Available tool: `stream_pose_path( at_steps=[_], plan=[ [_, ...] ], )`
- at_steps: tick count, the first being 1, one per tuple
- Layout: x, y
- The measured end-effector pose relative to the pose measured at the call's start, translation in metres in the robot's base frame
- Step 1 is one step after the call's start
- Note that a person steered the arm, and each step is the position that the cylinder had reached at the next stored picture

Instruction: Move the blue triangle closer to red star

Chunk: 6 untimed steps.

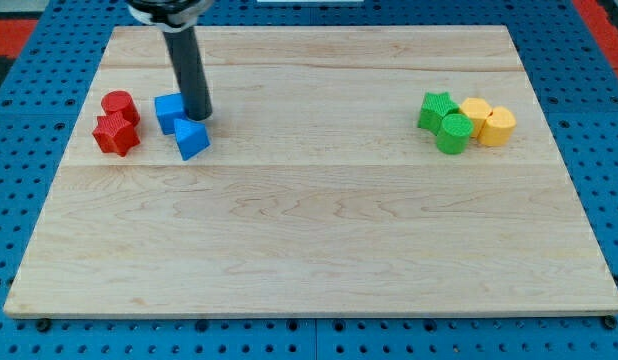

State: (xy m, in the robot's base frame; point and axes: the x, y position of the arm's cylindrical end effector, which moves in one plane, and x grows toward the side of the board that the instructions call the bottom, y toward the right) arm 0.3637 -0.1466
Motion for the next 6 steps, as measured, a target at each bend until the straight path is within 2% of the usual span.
stream_pose_path(
  at_steps=[1,2,3,6],
  plan=[
    [0.000,0.039],
    [0.021,0.102],
    [0.041,0.072],
    [0.050,-0.033]
  ],
)
